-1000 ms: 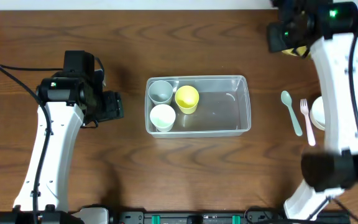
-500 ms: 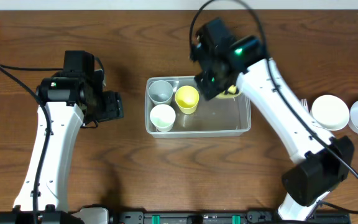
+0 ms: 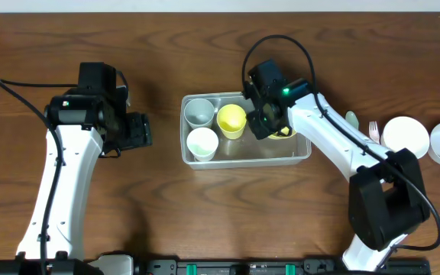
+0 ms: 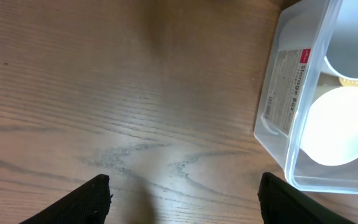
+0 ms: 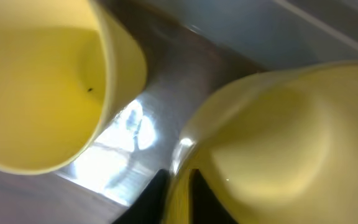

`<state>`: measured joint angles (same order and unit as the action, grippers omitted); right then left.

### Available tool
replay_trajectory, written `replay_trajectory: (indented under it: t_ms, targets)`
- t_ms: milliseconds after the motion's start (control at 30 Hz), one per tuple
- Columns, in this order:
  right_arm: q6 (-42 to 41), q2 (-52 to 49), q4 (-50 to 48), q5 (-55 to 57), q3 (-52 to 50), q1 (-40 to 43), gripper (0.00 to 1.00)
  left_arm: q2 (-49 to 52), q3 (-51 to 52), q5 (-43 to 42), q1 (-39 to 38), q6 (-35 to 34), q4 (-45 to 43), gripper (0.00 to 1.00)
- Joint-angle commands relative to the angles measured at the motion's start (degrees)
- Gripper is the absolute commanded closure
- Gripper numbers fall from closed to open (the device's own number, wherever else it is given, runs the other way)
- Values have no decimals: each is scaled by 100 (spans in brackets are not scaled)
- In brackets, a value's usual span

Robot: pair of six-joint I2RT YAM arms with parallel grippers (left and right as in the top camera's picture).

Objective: Pack container
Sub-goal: 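Lower the yellow bowl into the box's right side and release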

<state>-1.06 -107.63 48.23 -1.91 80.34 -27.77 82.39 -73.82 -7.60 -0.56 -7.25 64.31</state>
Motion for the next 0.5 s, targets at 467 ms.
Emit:
replay_trajectory:
  t_ms: [467]
  targets:
    - [-374, 1270, 564, 424, 1353, 1084, 33, -42, -11, -59, -7, 83, 61, 23]
